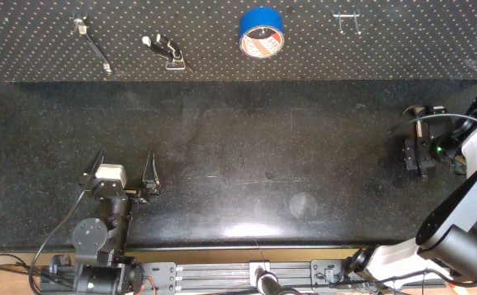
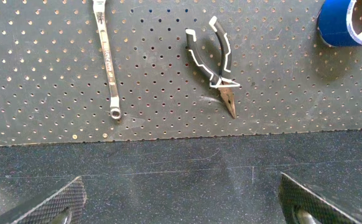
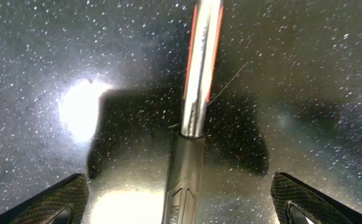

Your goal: Place Tools Onto Pegboard

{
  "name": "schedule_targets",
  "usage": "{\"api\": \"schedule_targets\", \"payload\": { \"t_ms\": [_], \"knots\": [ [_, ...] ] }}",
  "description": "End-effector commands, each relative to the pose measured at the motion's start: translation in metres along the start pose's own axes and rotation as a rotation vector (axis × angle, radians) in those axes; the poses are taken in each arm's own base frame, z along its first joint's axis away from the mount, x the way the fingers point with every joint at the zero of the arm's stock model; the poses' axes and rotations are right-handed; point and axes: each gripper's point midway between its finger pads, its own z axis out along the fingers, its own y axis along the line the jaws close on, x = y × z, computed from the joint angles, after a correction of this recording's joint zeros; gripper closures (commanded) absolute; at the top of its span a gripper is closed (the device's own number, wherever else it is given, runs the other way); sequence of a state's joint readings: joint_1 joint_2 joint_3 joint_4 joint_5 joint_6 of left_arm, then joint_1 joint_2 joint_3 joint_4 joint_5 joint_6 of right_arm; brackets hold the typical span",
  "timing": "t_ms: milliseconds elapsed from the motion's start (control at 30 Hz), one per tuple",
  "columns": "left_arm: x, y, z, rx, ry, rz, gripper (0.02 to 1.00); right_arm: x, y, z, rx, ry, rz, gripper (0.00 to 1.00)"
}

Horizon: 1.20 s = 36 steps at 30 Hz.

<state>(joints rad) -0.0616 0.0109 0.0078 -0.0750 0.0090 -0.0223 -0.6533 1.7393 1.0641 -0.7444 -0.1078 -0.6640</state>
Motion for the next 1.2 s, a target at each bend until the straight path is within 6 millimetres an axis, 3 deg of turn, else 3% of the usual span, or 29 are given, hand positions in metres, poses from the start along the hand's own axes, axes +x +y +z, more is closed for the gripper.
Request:
{"api": "schedule_targets", "payload": {
  "t_ms": [33, 500, 533, 667, 733, 867, 1200],
  "knots": [
    [0.0011, -0.0009, -0.0003, 0.007, 0.002, 0.016, 0.023, -0.0029, 0.0022, 0.0064, -0.016, -0.008, 0.001, 0.045],
    [0.0011, -0.0009, -0.0003, 0.007, 0.002, 0.016, 0.023, -0.0060, 0.0042, 0.0099, -0.034, -0.022, 0.001, 0.045],
    [0.0011, -0.0009, -0.0003, 0.007, 0.002, 0.016, 0.023, -0.0059, 0.0042, 0.0100, -0.034, -0.022, 0.002, 0.088],
    [0.0011, -0.0009, -0.0003, 0.007, 0.002, 0.016, 0.023, -0.0040, 0.0052, 0.0138, -0.043, -0.011, 0.003, 0.487],
    [0.0011, -0.0009, -0.0003, 0.007, 0.002, 0.016, 0.020, -0.0040, 0.0052, 0.0138, -0.043, -0.011, 0.003, 0.560],
    [0.0011, -0.0009, -0.0003, 0.007, 0.002, 0.016, 0.023, -0.0039, 0.0052, 0.0138, -0.043, -0.011, 0.003, 0.665],
    [0.0011, -0.0008, -0.0003, 0.006, 0.002, 0.016, 0.023, -0.0033, 0.0059, 0.0137, -0.045, -0.008, 0.003, 0.770]
  ]
}}
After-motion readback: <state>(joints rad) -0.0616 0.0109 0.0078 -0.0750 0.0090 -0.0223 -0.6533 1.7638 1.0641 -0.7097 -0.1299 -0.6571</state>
